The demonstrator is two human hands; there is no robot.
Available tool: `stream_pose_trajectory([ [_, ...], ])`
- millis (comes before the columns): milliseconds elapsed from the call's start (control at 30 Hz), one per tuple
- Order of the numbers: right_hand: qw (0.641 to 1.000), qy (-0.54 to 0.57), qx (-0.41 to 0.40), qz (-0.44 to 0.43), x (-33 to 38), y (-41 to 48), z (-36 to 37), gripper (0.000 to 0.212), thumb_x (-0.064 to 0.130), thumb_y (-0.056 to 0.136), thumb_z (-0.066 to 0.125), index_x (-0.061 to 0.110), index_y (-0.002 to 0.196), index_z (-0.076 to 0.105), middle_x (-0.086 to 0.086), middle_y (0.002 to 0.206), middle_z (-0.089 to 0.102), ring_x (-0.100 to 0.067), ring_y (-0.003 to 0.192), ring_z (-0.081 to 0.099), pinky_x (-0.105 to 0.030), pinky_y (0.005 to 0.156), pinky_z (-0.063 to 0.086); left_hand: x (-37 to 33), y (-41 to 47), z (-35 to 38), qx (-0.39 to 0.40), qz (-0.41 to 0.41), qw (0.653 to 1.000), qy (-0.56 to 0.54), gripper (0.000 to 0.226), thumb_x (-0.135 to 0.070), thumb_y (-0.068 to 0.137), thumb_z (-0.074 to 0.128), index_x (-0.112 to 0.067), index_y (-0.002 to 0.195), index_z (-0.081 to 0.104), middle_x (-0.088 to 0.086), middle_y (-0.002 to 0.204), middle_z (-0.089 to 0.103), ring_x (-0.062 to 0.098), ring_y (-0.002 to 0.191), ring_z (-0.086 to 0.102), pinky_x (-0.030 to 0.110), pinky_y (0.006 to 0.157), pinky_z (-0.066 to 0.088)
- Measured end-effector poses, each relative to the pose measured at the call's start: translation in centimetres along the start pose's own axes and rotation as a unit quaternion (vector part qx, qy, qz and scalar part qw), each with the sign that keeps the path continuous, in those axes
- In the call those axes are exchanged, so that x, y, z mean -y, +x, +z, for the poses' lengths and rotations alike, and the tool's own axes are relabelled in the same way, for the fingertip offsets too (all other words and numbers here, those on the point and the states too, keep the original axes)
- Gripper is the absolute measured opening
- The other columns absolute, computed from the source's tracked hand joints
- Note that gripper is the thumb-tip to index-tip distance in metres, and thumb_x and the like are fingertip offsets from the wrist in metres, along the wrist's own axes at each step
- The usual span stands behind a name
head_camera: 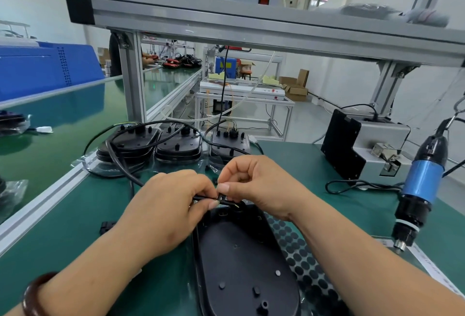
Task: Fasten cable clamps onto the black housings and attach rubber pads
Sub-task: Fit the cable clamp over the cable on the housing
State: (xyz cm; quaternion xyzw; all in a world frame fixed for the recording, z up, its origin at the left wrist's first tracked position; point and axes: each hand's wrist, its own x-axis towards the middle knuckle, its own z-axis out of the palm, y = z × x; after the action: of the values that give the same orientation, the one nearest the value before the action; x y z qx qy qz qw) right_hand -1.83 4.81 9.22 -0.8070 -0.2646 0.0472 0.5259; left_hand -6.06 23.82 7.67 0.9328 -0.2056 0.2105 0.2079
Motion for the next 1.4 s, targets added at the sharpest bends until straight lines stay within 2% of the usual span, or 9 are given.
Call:
stream_pose_trajectory([
  [200,0.999,-0.027,0.042,-0.003,0.0,0.0,0.4,0.016,0.008,0.083,0.074,0.021,0.08,0.066,0.011,0.064,0.062,-0.001,0.059,0.052,-0.013,0.06,0.043,0.2,0.2,0.0,0.028,-0.021,0.998,-0.046,0.018,-0.033,0.084,0.065,-0.036,0.088,0.048,-0.021,0.085,0.061,-0.001,0.085,0.055,0.025,0.076,0.046],
  [367,0.998,-0.053,-0.023,0.027,-0.5,-0.3,0.3,0.016,0.024,0.08,0.079,0.018,0.068,0.07,0.007,0.06,0.057,-0.004,0.057,0.046,-0.016,0.057,0.038,0.1,0.0,0.6,0.027,-0.009,0.998,-0.051,0.024,-0.031,0.09,0.058,-0.045,0.11,0.055,-0.021,0.089,0.057,-0.001,0.088,0.052,0.019,0.077,0.041],
  [533,0.988,-0.153,0.004,0.022,-0.3,-0.3,0.5,0.024,0.028,0.091,0.065,0.013,0.072,0.067,0.012,0.055,0.048,0.001,0.051,0.039,-0.013,0.052,0.034,0.1,-0.1,0.9,0.036,-0.024,0.996,-0.074,0.022,-0.031,0.092,0.056,-0.047,0.105,0.063,-0.015,0.088,0.058,0.002,0.088,0.054,0.031,0.081,0.046],
  [767,0.964,-0.264,-0.006,0.017,-0.8,-0.4,1.4,0.02,0.028,0.097,0.053,0.018,0.081,0.062,0.006,0.073,0.054,-0.01,0.07,0.049,-0.03,0.07,0.042,0.0,-0.3,1.2,0.055,-0.018,0.988,-0.146,0.043,-0.01,0.086,0.064,-0.042,0.113,0.056,-0.035,0.096,0.063,-0.017,0.098,0.056,0.0,0.084,0.039],
  [933,0.976,-0.212,-0.047,0.022,-1.1,-0.8,1.1,0.022,0.03,0.092,0.062,0.028,0.071,0.053,0.012,0.067,0.053,0.005,0.057,0.045,-0.01,0.058,0.036,0.6,0.0,0.7,0.086,-0.019,0.972,-0.218,0.055,-0.019,0.073,0.081,-0.048,0.113,0.057,-0.032,0.101,0.067,-0.015,0.101,0.058,0.006,0.089,0.043],
  [1033,0.997,-0.037,-0.022,0.067,-1.1,-1.0,0.5,0.029,0.022,0.099,0.052,0.021,0.072,0.061,0.003,0.076,0.064,-0.005,0.071,0.056,-0.021,0.076,0.048,0.1,0.0,0.7,0.05,0.001,0.981,-0.185,0.04,-0.025,0.071,0.082,-0.053,0.095,0.065,-0.031,0.085,0.069,-0.013,0.086,0.063,0.004,0.078,0.044],
  [1133,0.991,0.105,0.002,0.08,-1.3,-1.5,-0.1,0.029,0.014,0.101,0.047,0.012,0.077,0.064,-0.005,0.08,0.065,-0.016,0.077,0.059,-0.028,0.08,0.05,-0.1,0.1,0.7,0.039,0.028,0.983,-0.176,0.036,-0.029,0.071,0.08,-0.058,0.089,0.067,-0.027,0.082,0.069,-0.009,0.082,0.063,0.006,0.074,0.045],
  [1233,0.996,0.055,0.036,0.061,-1.2,-2.0,-1.4,0.016,0.022,0.095,0.06,0.018,0.084,0.071,-0.001,0.087,0.068,-0.015,0.086,0.059,-0.034,0.089,0.05,0.6,0.3,0.5,0.065,0.051,0.987,-0.139,0.035,-0.048,0.07,0.066,-0.056,0.105,0.064,-0.014,0.081,0.065,0.0,0.083,0.06,0.011,0.074,0.045],
  [1400,0.997,-0.024,0.054,0.044,-1.1,-2.4,-1.3,0.005,0.026,0.08,0.077,0.029,0.08,0.073,0.011,0.074,0.068,-0.005,0.071,0.058,-0.022,0.071,0.048,1.2,0.4,0.5,0.111,0.092,0.987,-0.068,0.041,-0.05,0.08,0.062,-0.058,0.118,0.05,-0.021,0.088,0.052,-0.004,0.085,0.052,0.011,0.076,0.042],
])
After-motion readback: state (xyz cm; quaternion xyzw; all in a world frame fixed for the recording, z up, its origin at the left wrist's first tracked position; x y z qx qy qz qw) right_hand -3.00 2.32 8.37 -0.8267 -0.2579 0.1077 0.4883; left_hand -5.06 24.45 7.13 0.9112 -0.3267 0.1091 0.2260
